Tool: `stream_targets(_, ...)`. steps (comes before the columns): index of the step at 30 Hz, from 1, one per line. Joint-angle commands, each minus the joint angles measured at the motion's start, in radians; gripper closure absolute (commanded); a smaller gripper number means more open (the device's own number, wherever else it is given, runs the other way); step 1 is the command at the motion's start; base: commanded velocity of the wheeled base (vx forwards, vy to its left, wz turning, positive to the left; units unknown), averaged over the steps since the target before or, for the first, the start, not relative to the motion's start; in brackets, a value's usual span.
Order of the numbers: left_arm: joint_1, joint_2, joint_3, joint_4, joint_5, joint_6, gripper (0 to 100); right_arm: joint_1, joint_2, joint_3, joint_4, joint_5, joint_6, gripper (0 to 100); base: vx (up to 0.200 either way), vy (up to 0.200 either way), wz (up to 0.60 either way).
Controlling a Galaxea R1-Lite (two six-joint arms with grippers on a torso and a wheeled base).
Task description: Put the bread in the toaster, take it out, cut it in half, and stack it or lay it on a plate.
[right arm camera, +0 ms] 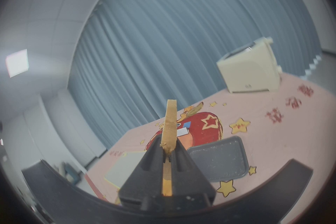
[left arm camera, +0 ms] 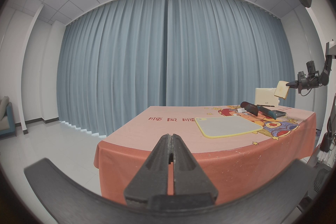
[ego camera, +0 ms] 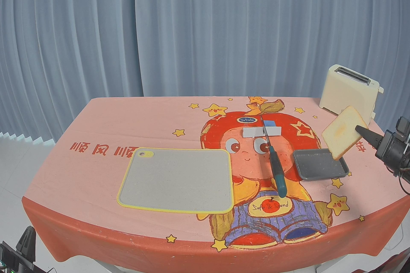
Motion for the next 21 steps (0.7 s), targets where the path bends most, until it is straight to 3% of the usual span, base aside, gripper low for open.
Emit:
stream_targets(1,0.0,0.002,0.018,0.0,0.0,0.0,100,0.061,-0.066,-0.014,-0.002,0.027,-0.138,100,0.0,0.0,0.0)
stream_targets(5,0.0,0.002,0.018,0.0,0.0,0.0,100,0.118,-0.071,-0.025,-0.001,0.025,-0.262,100,0.0,0.0,0.0)
stream_targets(9,0.0,0.002,0.018,0.0,0.0,0.0,100,0.135,-0.067,-0.021,0.001,0.027,-0.34,100,0.0,0.0,0.0)
stream_targets(13,0.0,0.002,0.018,0.0,0.0,-0.002,100,0.137,-0.061,-0.011,0.008,0.022,-0.409,100,0.0,0.0,0.0)
stream_targets(21,0.0,0.002,0.018,0.0,0.0,0.0,100,0.132,-0.038,0.033,0.005,0.011,-0.491,100,0.0,0.0,0.0)
